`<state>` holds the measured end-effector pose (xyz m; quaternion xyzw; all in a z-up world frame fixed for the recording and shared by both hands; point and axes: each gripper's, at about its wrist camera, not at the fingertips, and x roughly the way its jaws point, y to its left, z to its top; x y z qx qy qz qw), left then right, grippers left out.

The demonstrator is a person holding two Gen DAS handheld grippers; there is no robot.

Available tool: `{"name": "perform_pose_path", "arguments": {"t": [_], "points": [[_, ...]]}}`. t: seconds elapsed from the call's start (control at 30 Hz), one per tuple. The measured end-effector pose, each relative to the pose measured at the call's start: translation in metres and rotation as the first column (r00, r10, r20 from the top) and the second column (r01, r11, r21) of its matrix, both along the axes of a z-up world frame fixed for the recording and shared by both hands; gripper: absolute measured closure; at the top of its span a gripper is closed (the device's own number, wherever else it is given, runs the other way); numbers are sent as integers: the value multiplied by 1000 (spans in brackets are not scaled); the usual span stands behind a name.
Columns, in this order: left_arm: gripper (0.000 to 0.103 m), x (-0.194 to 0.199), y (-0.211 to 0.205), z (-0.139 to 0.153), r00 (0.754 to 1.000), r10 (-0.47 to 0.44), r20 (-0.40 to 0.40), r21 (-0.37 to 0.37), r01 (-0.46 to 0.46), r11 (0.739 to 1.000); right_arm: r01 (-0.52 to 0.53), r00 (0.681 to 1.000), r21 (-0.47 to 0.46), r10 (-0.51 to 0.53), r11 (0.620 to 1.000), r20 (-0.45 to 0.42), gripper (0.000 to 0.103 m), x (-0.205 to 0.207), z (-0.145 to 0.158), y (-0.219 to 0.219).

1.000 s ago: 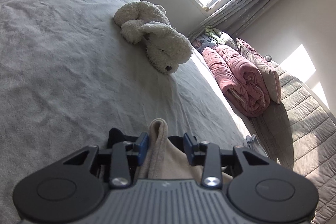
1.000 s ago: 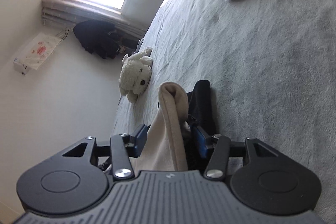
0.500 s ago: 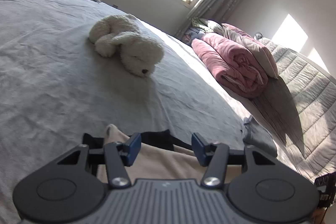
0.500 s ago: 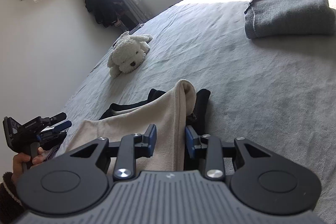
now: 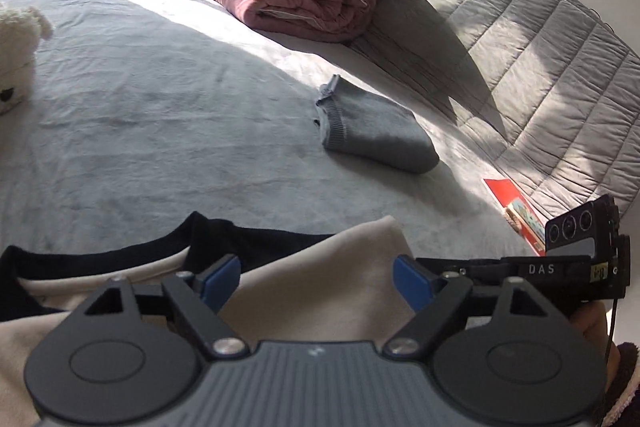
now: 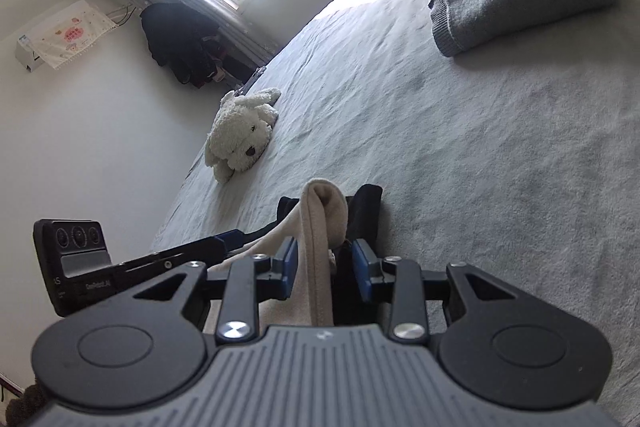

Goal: Fold clothes

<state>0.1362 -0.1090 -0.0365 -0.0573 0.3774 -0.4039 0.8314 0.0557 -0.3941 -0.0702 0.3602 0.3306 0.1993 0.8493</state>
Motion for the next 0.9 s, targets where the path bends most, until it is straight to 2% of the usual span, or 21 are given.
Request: {"name": "perform_pose_path", "arguments": {"t": [0.1,0.37,0.4,0.47,0.5,0.53,0.6,0.7,0.8,0.9], "points": [[18,11,-19,-3,998,-62,4,8,62,998,23,1000,36,-22,999,-21,64,0,-3,-14],[20,38,-45,-20,971,-216,-101,-88,207,974,115,993,131,-110,985,-46,63,1,-8,-39],[23,39,-46,-23,969,-222,-111,-92,213,973,120,992,144,-114,982,-47,63,1,-8,-40],[54,39,-47,-29,963,-235,-134,-102,222,970,122,992,158,-116,980,-45,62,2,-8,-42],[78,38,-47,-30,964,-231,-133,-105,218,970,121,992,160,-116,980,-45,62,3,-8,-42],[88,34,-43,-30,966,-229,-116,-124,215,969,120,992,159,-114,980,-45,62,4,-9,-41],[91,25,-33,-27,968,-239,-77,-194,220,956,109,994,165,-103,980,-45,62,5,-10,-41],[92,8,-8,-19,970,-243,-21,-332,222,917,76,997,179,-71,981,-33,62,7,-10,-40],[92,4,7,-15,971,-238,-18,-404,211,890,22,1000,159,-23,987,8,56,5,-4,-39],[92,2,20,-12,972,-233,-21,-465,197,863,-34,995,105,24,994,99,49,0,8,-35]]}}
